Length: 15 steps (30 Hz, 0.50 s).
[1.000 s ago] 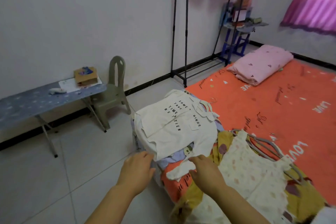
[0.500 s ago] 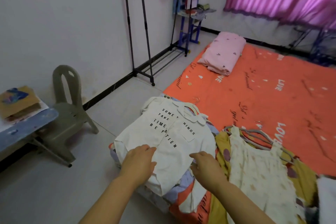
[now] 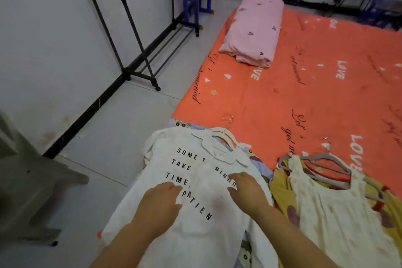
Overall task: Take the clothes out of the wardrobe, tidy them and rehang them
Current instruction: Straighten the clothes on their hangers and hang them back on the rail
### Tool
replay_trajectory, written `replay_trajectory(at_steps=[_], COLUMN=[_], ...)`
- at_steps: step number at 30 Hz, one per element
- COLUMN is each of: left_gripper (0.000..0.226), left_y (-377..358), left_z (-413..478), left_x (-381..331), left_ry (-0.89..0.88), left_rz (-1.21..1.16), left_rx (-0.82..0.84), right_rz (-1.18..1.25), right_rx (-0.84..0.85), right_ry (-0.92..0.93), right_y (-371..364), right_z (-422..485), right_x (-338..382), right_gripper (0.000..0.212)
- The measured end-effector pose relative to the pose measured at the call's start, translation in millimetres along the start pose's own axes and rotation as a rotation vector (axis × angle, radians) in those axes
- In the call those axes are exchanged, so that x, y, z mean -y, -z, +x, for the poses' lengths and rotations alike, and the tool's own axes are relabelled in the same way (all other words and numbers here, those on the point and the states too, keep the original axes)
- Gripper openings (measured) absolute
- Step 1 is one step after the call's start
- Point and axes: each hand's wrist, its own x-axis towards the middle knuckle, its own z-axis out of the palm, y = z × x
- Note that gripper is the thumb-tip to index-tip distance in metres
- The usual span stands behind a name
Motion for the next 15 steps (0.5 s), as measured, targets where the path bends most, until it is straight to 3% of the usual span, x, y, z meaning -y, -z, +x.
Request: replay_trajectory(at_steps=[6,15], left_gripper=[0.047,0.049], left_y=[-20,-52], left_z=[91,159], left_x=[21,32], left_ry=[-0.002,-0.051], left_rz=[-0.087,-0.113], left_rx=[0.091,0.142], right_rz=[-0.057,0.077], right_rx=[0.084,-0.073], right_ry=[-0.089,-0.198], right_y=[-8,-37], right_z=[128,233], right_x=[-27,-36], right_gripper=[0.040,0.048])
